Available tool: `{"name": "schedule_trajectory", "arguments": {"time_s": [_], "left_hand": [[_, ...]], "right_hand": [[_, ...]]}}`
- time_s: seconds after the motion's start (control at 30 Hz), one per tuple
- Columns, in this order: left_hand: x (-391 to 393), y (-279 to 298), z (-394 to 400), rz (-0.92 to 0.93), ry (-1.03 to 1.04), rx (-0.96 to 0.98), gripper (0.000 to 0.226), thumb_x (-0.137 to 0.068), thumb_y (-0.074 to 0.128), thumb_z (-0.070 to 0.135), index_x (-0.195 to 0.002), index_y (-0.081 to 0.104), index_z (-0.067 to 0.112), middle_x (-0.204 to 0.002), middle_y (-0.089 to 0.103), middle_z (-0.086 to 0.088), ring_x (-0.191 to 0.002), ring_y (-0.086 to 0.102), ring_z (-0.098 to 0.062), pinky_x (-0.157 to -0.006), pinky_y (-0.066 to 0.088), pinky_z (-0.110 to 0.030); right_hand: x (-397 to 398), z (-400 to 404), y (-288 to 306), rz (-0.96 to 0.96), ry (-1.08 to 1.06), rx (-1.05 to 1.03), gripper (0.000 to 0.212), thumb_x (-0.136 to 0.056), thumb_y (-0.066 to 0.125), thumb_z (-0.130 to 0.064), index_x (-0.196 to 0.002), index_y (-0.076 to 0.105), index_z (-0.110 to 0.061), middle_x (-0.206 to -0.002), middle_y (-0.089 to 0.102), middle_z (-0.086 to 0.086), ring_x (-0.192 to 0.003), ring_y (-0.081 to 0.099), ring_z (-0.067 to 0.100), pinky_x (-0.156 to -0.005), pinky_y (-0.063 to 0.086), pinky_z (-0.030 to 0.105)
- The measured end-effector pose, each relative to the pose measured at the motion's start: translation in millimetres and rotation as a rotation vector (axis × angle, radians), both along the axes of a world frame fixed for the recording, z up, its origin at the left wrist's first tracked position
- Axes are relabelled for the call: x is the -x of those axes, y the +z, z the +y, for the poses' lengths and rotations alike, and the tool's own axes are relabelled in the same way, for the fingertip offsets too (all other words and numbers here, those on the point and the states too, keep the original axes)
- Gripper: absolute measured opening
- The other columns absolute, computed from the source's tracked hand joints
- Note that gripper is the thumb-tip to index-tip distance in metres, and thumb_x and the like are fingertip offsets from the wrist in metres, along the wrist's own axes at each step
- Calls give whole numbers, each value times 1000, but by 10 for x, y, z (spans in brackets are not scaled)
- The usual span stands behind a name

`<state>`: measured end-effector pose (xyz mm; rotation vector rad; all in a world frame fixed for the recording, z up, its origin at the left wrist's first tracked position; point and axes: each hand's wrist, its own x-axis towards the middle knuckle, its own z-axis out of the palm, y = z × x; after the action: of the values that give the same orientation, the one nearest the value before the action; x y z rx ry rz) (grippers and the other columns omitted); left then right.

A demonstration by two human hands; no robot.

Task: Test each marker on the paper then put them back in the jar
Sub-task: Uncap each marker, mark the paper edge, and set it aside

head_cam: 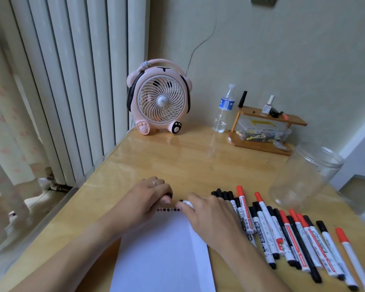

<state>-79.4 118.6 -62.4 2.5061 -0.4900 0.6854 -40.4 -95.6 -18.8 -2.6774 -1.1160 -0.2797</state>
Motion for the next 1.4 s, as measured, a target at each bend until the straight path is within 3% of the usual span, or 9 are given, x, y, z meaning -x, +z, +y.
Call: {"name": "schedule_trajectory", "arguments": {"time_s": [0.17,0.33,0.53,0.67,0.77,0.93,1.03,1.2,1.4], "left_hand": [[34,-25,268,121,136,31,22,-100,40,45,-94,56,31,-91,49,20,-94,48,-7,-83,42,-29],[-49,-150,341,266,214,-13,32,-99,26,51,-103,50,31,-107,48,15,-103,44,-10,-94,42,-39],[-124,-249,371,332,303,-75,47,-92,22,60,-114,46,26,-123,46,9,-114,41,-12,-104,30,-32],[-102,-272,335,354,316,-93,52,-87,21,63,-116,44,27,-127,42,10,-124,40,-13,-103,19,-25],[-104,-244,349,357,308,-56,58,-86,19,64,-124,47,31,-138,42,11,-137,37,-14,-110,17,-26],[-92,-165,360,518,298,-101,89,-78,4,77,-157,27,44,-171,9,11,-157,-8,-7,-125,-12,-43],[-52,-129,378,609,359,-136,93,-70,-2,90,-157,7,56,-171,-9,12,-154,-23,-9,-120,-24,-49],[-55,-142,409,669,451,-220,95,-67,-4,90,-156,-7,56,-172,-12,2,-155,-24,-16,-121,-19,-55],[-69,-108,416,690,436,-217,108,-62,0,93,-160,3,49,-172,-10,0,-156,-20,-16,-123,-15,-55]], "right_hand": [[-81,-111,-74,230,42,-444,31,-102,38,-45,-79,44,-26,-63,40,-8,-63,41,16,-58,33,37],[-28,-103,70,477,93,-662,46,-107,45,-13,-134,55,-48,-85,64,-3,-66,63,15,-64,53,27],[133,-47,150,1178,242,-854,47,-102,32,6,-117,73,-14,-114,76,12,-97,76,38,-80,60,37],[200,56,-43,898,169,-721,29,-99,59,-1,-108,59,-29,-113,78,5,-108,74,16,-92,58,36],[298,71,-24,596,129,-272,39,-90,78,-40,-110,44,-43,-100,66,-23,-88,60,-4,-85,55,32],[420,104,71,468,185,92,62,-80,78,-61,-119,33,-44,-112,42,-29,-99,38,5,-76,36,20],[298,41,77,536,161,88,63,-78,82,-57,-118,35,-46,-115,42,-31,-102,40,4,-75,32,8],[125,-88,103,600,150,64,55,-79,82,-54,-114,41,-49,-122,56,-19,-108,54,15,-94,51,36],[218,129,103,491,215,-683,33,-97,47,-60,-107,64,-33,-78,62,0,-72,61,24,-67,51,45]]}}
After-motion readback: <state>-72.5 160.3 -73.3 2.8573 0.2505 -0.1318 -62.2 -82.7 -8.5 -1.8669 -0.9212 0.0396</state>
